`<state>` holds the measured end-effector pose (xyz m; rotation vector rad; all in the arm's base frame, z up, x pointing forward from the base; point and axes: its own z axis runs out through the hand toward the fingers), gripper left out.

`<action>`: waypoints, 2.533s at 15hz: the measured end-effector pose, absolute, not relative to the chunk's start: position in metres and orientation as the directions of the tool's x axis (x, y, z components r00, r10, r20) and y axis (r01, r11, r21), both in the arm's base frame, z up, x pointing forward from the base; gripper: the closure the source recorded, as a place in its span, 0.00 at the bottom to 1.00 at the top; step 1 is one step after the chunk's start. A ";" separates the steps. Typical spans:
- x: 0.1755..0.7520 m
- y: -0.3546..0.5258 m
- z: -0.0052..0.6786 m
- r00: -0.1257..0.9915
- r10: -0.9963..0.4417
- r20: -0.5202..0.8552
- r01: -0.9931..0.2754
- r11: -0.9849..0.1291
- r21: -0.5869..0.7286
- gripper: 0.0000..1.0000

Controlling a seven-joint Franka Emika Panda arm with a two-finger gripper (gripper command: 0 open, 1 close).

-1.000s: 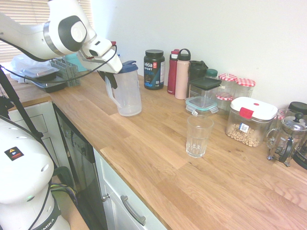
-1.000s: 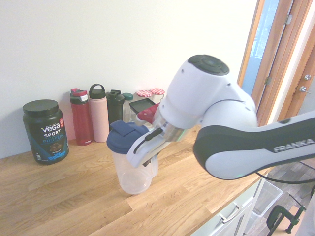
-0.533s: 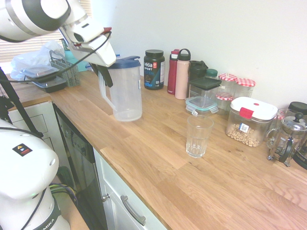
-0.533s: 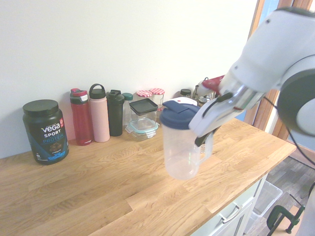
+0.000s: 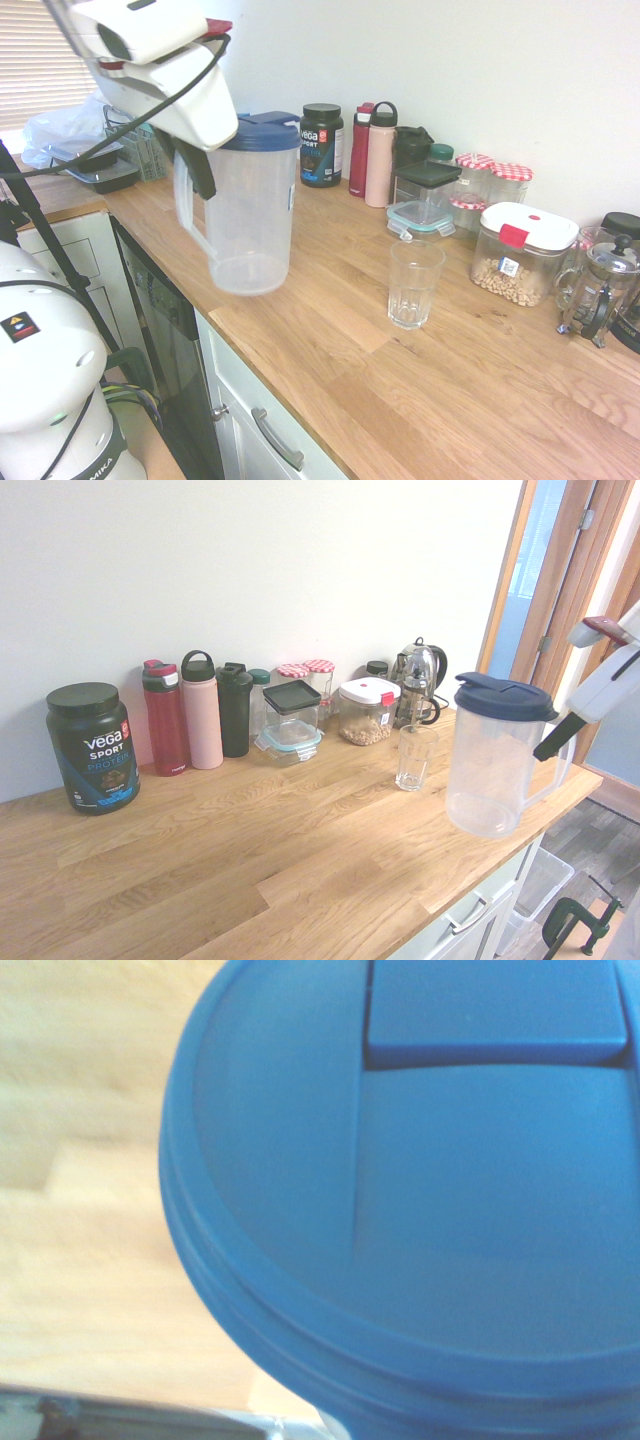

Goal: Pour me some water

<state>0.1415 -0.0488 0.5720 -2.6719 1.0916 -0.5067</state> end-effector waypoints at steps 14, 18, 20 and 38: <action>0.109 -0.217 0.535 0.626 -0.769 0.130 -0.728 -0.636 -0.255 1.00; 0.163 -0.237 0.569 0.681 -0.725 0.106 -0.704 -0.687 -0.180 1.00; 0.197 -0.235 0.579 0.703 -0.705 0.094 -0.691 -0.709 -0.144 1.00; 0.422 -0.165 0.588 0.730 -0.636 -0.251 -0.524 -0.756 0.392 1.00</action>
